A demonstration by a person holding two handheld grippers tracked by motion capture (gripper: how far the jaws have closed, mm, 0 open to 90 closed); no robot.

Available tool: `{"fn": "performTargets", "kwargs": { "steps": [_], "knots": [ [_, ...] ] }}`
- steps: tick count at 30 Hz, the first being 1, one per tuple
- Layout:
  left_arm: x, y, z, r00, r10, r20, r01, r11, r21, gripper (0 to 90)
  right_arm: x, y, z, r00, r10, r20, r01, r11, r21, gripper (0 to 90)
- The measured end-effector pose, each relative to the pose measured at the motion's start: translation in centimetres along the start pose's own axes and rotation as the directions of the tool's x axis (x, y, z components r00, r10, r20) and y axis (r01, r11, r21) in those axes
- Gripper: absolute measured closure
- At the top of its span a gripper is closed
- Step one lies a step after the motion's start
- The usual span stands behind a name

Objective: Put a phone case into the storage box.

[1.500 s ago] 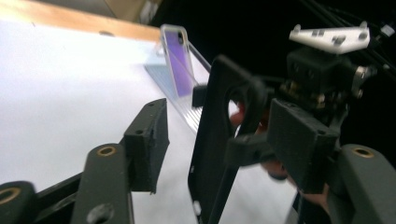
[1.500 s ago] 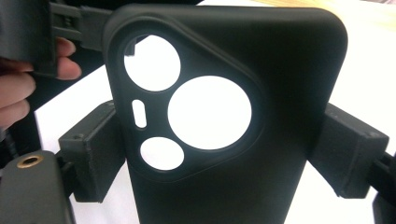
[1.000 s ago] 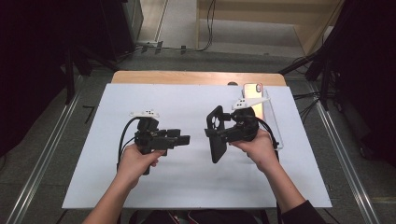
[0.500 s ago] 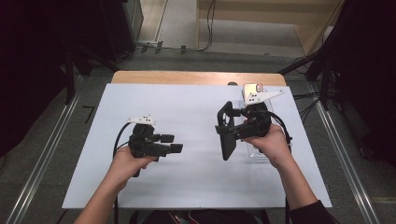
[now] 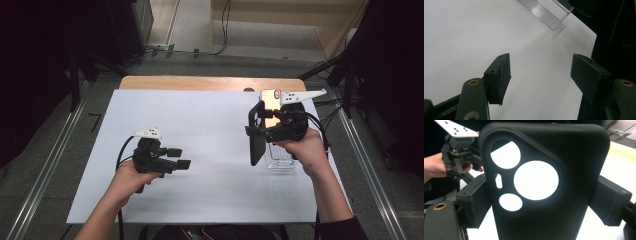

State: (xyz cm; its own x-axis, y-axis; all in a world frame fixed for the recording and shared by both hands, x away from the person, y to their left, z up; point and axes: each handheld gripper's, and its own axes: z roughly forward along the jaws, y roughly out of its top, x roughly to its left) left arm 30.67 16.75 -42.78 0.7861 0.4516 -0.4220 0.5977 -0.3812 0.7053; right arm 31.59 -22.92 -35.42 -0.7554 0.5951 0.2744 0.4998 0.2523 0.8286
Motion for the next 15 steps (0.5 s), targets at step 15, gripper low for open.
{"fn": "performTargets", "kwargs": {
  "steps": [15],
  "knots": [
    [0.6, -1.2, -0.8, 0.9996, -0.014, -0.023, 0.014, 0.9999, -0.005, 32.9, -2.3, -0.3, -3.8, 0.9767, 0.078, 0.2, -0.059, 0.993, -0.098, 11.9]
  ]
}}
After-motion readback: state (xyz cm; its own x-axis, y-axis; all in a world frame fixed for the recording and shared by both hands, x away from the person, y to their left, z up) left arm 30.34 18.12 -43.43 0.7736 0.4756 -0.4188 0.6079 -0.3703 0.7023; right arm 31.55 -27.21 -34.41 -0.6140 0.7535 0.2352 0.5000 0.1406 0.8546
